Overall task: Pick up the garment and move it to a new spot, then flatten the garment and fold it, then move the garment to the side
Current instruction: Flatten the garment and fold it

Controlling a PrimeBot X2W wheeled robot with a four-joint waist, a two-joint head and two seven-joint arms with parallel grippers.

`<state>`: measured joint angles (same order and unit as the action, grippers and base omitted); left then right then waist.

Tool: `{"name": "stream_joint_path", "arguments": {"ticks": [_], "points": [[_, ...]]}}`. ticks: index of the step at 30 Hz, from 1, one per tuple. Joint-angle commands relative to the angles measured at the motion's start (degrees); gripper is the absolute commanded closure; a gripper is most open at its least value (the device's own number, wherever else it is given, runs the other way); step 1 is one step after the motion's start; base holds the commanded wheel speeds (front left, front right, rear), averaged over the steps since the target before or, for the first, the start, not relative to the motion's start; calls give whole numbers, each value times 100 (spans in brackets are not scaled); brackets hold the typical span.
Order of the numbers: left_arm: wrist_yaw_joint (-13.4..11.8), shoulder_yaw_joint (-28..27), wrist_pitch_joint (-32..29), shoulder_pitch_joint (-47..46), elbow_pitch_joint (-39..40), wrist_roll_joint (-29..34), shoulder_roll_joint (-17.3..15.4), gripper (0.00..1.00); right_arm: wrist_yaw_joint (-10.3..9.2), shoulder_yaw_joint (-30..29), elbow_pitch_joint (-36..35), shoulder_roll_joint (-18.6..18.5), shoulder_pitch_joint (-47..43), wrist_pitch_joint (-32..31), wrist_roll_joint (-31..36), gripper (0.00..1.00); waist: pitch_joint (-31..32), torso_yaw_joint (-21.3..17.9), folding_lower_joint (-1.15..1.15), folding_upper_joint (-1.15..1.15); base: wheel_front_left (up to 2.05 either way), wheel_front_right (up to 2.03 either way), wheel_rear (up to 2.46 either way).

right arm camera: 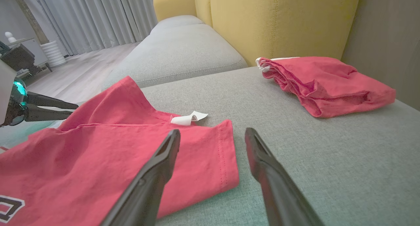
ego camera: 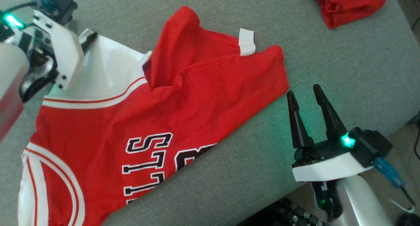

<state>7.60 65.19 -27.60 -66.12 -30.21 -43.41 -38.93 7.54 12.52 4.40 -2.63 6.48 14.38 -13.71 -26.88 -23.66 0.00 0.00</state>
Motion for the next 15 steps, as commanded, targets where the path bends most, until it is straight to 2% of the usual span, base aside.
{"name": "stream_joint_path", "arguments": {"ticks": [1,5,6,7,9,11,15], "points": [[-12,-80,-67,-268,-17,-46,-252,0,-5,128,-205,-25,66,62,-65,0,-67,-60,0,0,0,0,0],[-12,232,-333,-320,-104,-314,-324,4,-5,78,-209,-25,110,62,-99,0,-95,-55,0,0,0,0,0],[-12,276,-365,-336,-104,-382,-334,18,-5,56,-210,-25,111,62,-100,0,-90,-41,0,0,0,0,0],[-12,313,-387,-347,-91,-445,-339,24,-5,33,-209,-25,106,62,-98,0,-81,-24,0,0,0,0,0],[-11,358,-385,-364,-40,-578,-336,17,-5,-22,-198,-25,90,62,-83,0,-53,26,0,0,0,0,0],[-11,385,-341,-385,25,-691,-326,0,-5,-68,-184,-25,82,62,-63,0,-23,84,0,0,0,0,0],[-11,439,-252,-395,95,-854,-285,0,-5,-105,-164,-25,109,62,-30,0,20,175,0,0,0,0,0]]}}
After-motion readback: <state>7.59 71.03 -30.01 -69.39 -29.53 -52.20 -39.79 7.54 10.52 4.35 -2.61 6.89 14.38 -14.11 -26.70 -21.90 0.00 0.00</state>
